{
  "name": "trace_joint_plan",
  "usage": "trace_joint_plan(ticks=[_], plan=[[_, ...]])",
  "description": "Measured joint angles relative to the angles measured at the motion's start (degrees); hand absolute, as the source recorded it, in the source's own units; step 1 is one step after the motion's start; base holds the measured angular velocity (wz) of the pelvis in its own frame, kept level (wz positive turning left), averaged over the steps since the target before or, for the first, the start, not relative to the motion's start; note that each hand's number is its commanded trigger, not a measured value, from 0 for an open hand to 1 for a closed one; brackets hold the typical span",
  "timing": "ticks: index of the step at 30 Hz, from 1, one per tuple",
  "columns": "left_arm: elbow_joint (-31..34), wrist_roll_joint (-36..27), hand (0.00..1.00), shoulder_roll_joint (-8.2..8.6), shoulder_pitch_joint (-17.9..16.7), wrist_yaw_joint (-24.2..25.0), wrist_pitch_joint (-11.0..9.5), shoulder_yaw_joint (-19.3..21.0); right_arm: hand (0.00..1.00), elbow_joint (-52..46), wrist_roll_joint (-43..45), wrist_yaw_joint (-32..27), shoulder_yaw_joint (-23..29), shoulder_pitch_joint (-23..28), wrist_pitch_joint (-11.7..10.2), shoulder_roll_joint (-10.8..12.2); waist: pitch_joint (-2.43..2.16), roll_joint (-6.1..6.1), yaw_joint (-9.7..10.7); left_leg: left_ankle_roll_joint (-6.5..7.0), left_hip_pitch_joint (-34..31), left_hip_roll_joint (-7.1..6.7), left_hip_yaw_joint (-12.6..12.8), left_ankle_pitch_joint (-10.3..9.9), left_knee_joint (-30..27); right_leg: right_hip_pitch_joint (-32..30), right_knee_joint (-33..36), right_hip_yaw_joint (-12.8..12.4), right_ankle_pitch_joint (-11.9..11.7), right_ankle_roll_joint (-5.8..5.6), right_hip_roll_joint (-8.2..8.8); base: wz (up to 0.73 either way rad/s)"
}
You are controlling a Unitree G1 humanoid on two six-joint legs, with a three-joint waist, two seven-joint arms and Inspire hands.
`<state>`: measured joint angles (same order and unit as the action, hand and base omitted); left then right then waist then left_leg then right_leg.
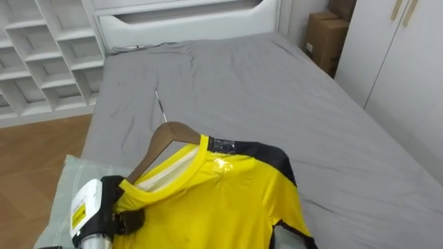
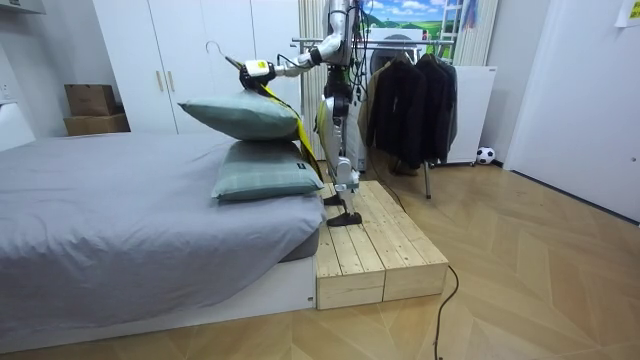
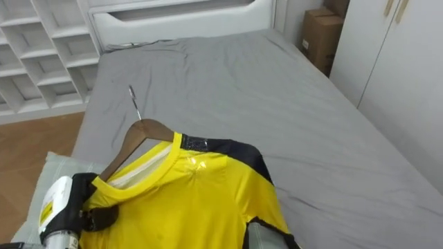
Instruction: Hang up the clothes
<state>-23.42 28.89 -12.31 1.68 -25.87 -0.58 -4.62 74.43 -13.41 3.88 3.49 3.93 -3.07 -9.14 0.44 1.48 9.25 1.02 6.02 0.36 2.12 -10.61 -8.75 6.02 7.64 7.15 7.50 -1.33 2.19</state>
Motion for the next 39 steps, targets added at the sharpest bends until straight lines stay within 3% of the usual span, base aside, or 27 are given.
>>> trace_joint_plan(ticks=[7, 14, 17, 21, 25, 29, 36, 39], plan=[[7.4, 1.7, 1.00, -0.84, 0.0, -1.0, -1.3, 0.3, 0.00, 1.3, 0.6, -0.1, 0.3, 0.0, 0.3, 0.0, -0.25, 0.00, -0.2, -0.01, 0.7, -0.02, 0.0, 0.0, 0.1, 0.6, 0.0, -0.1, 0.2, 0.05, -0.02, 0.00], [9.0, 1.5, 1.00, -1.08, 0.0, -1.0, -1.3, 0.3, 0.00, 0.9, 2.4, -1.3, 0.2, 0.1, 0.7, -0.1, -0.25, -0.15, -0.3, -0.01, 1.2, 0.00, 0.3, 0.0, 0.2, 0.9, 0.0, -1.2, 0.2, 0.06, -0.14, -0.02], [9.0, 2.1, 1.00, -1.41, 0.0, -1.0, -1.3, 0.3, 0.00, 0.6, 8.2, -3.1, 0.3, -0.1, 0.7, -0.2, -0.37, -0.33, -0.3, -0.01, 1.6, 0.01, 0.4, 0.0, 0.5, 1.1, 0.0, -0.9, 0.2, 0.05, -0.17, -0.01], [10.2, 3.3, 1.00, -2.27, -0.1, -1.0, -0.9, 0.3, 0.00, 0.2, 18.0, -6.6, 0.4, -0.1, 1.2, -1.0, -0.41, -0.35, -0.4, -0.01, 1.7, 0.00, 0.3, 0.0, 0.5, 1.3, 0.0, -0.9, 0.2, 0.05, -0.17, 0.00], [12.2, 3.3, 1.00, -2.72, -0.1, -1.0, -1.0, 0.3, 0.00, 0.4, 26.1, -10.2, 1.4, -0.6, 2.0, -3.3, -0.29, -0.50, -0.8, -0.01, 2.3, 0.02, 0.3, 0.0, 0.6, 1.9, 0.1, -0.9, 0.3, 0.06, -0.16, 0.00], [13.0, 3.1, 1.00, -2.72, -0.2, -1.0, -1.1, 0.3, 0.00, -3.0, 28.5, -13.9, 2.5, -0.6, 2.7, -4.6, -0.10, -1.07, -1.6, -0.02, 2.5, 0.06, 0.4, 0.0, 1.0, 1.8, 0.2, -1.0, 0.5, 0.16, -0.23, 0.00], [13.1, 3.2, 1.00, -2.76, -1.0, -1.0, -0.9, 0.5, 0.00, -13.7, 35.2, -23.0, 6.9, -1.5, 2.6, -6.1, -0.51, -2.24, -2.8, -0.02, 2.1, 0.04, 0.3, 0.0, 1.0, 1.4, 0.2, -0.9, 0.5, 0.16, -0.23, 0.00], [15.3, 3.4, 1.00, -2.82, -2.3, -1.0, -0.2, 0.5, 0.00, -19.2, 39.5, -25.7, 6.9, -1.3, 2.6, -6.2, -0.94, -3.00, -3.2, -0.02, 1.5, 0.08, 0.3, 0.0, 0.9, 0.9, 0.2, -0.6, 0.5, 0.16, -0.20, 0.01]])
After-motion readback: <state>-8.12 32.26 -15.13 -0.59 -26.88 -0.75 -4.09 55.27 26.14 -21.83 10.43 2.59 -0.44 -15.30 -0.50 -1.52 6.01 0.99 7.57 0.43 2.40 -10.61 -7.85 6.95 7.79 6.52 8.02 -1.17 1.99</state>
